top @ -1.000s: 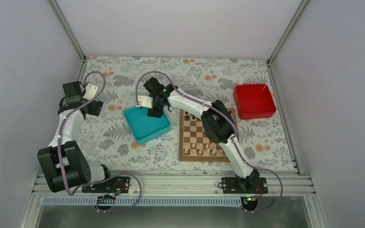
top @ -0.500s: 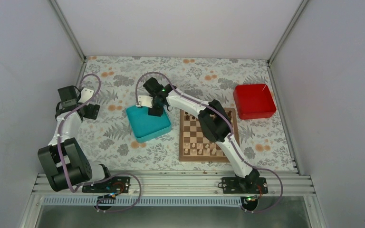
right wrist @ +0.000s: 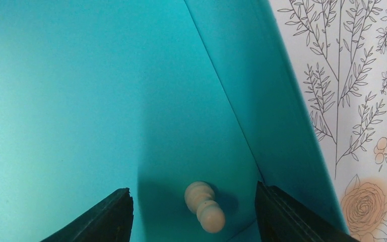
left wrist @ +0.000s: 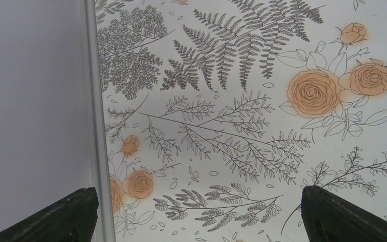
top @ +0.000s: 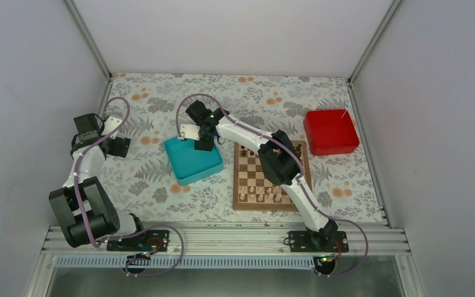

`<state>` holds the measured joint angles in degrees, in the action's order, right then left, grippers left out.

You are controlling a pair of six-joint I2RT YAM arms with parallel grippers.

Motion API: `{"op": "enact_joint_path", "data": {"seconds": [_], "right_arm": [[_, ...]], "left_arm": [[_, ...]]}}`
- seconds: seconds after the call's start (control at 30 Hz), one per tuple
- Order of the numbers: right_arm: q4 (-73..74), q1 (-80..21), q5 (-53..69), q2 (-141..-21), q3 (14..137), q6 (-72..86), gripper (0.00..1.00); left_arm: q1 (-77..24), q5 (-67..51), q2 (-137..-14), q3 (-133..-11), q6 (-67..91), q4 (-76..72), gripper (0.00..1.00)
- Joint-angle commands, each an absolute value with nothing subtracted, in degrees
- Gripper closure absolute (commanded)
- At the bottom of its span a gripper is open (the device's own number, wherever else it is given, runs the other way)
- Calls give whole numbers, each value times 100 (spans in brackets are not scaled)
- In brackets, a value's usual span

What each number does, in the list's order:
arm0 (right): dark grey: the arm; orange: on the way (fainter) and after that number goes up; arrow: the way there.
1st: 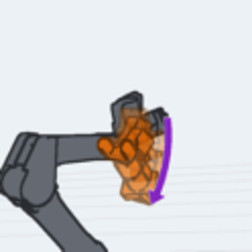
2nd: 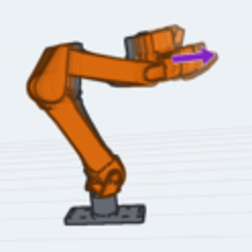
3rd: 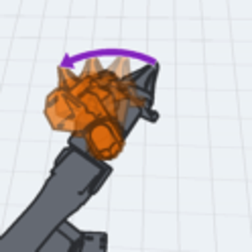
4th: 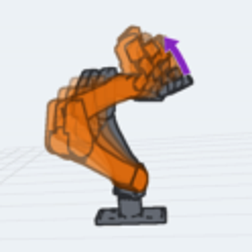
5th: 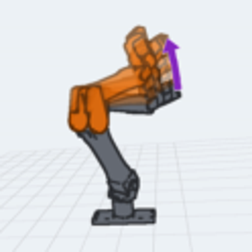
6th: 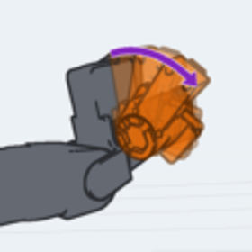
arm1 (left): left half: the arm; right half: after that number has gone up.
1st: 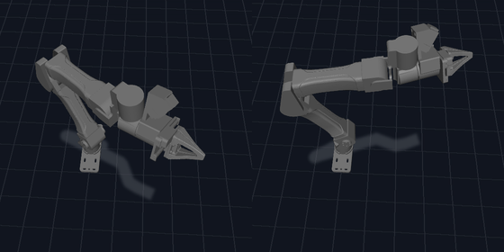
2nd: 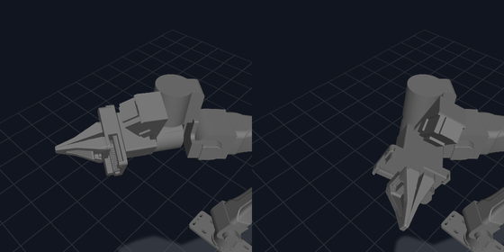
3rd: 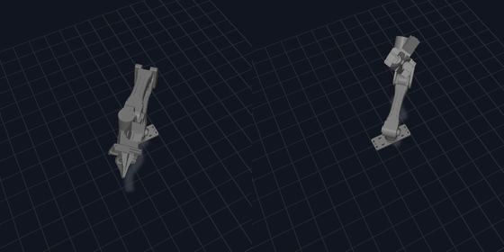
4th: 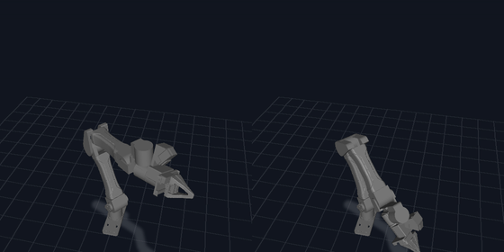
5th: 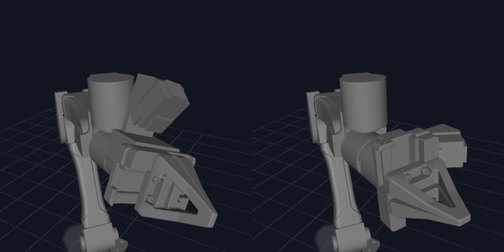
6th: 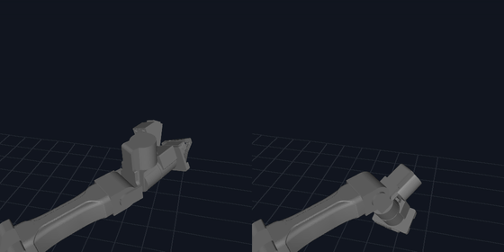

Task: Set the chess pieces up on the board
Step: Pick up the chess piece from the storage box.

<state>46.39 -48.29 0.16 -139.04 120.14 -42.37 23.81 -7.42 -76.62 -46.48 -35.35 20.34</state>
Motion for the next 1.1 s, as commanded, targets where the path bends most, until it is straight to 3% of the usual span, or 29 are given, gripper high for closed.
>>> {"op": "enact_joint_path", "data": {"seconds": [0.0, 0.3, 0.53, 0.6, 0.67, 0.73, 0.97, 1.07], "right_arm": [[4842, -4796, -54, -13969, 12142, -4319, 37], [4955, -4791, 208, -14151, 12451, -4215, 67], [5049, -4780, 419, -14108, 12487, -4157, 82], [5108, -4779, 405, -14083, 12472, -4126, 81], [5064, -4781, 333, -13981, 12323, -4138, 67], [4868, -4779, 245, -13798, 12066, -4154, 61], [4797, -4772, 71, -13760, 11808, -4149, 61], [4790, -4772, 108, -13750, 11760, -4151, 67]], "left_arm": [[2480, -952, -7676, -4557, -3604, 2038, 0], [2566, -1017, -7638, -4543, -3664, 2085, 0], [2630, -1046, -7518, -4509, -3723, 2143, 0], [2673, -1075, -7479, -4496, -3745, 2181, 0], [2710, -1134, -7419, -4486, -3764, 2227, 0], [2732, -1181, -7358, -4467, -3764, 2263, 0], [2768, -1222, -7162, -4396, -3797, 2387, 0], [2789, -1231, -7116, -4394, -3806, 2410, 0]]}}
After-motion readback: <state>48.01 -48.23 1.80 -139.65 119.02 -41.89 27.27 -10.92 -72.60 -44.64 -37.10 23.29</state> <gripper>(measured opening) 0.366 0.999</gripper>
